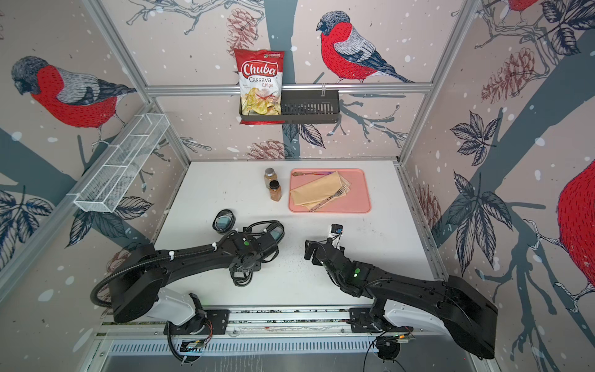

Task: Pack away charging kits
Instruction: Pick up the storage bag at the center of the board.

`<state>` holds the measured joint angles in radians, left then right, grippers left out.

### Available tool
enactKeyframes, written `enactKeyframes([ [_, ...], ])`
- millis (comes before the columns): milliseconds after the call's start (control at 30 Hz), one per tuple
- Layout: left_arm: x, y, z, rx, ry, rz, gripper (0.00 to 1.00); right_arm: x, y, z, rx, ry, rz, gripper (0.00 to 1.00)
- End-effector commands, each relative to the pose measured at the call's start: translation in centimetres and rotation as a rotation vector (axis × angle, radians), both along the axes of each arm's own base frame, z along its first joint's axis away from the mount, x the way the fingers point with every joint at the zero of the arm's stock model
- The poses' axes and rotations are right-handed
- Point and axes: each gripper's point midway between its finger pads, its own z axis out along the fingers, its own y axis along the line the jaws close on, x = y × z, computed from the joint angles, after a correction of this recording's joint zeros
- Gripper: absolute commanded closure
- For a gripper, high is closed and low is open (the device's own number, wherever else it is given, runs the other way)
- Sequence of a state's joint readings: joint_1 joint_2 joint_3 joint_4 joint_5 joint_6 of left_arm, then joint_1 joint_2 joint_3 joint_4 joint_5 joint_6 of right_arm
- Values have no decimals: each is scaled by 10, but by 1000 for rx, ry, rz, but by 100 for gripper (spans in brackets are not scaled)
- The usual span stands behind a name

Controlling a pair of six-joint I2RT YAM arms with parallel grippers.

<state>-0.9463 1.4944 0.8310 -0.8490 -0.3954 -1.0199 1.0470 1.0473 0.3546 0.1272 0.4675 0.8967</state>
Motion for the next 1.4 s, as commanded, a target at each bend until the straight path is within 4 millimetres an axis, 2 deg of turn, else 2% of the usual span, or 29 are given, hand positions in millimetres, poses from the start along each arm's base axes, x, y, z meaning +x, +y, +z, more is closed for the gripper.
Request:
enactKeyframes([
  [0, -2, 11, 1, 70, 3, 6, 46, 1, 5, 3, 22, -4, 7, 1],
  [133, -2, 11, -2, 87, 16, 8, 52, 1, 5, 1, 21, -1, 9, 1],
  [267, 0, 11, 3, 90, 9, 12, 67, 1, 5, 1, 24, -1, 10, 1],
  [467, 4, 3, 14, 48, -11, -2, 82, 1, 3, -1, 24, 4, 5, 1],
  [600, 4, -2, 14, 18, -9, -13, 100, 1, 2, -2, 22, 8, 2, 1],
  [767, 10, -10, 23, -7, -27, -32, 100, 4, -4, -5, 8, 20, -26, 1],
  [867, 19, -18, 39, -33, -71, -49, 100, 8, -16, -7, -21, 42, -65, 1],
  [967, 30, -34, 51, -110, -127, -78, 100, 16, -32, -10, -33, 55, -111, 1],
  [1067, 45, -51, 63, -170, -188, -123, 100, 26, -42, -9, -12, 47, -139, 1],
  [1167, 67, -56, 79, -147, -264, -119, 100, 33, -53, -10, -40, 66, -177, 6],
  [1367, 100, -92, 106, -217, -334, -138, 100, 30, -73, -1, -73, 127, -254, 12],
])
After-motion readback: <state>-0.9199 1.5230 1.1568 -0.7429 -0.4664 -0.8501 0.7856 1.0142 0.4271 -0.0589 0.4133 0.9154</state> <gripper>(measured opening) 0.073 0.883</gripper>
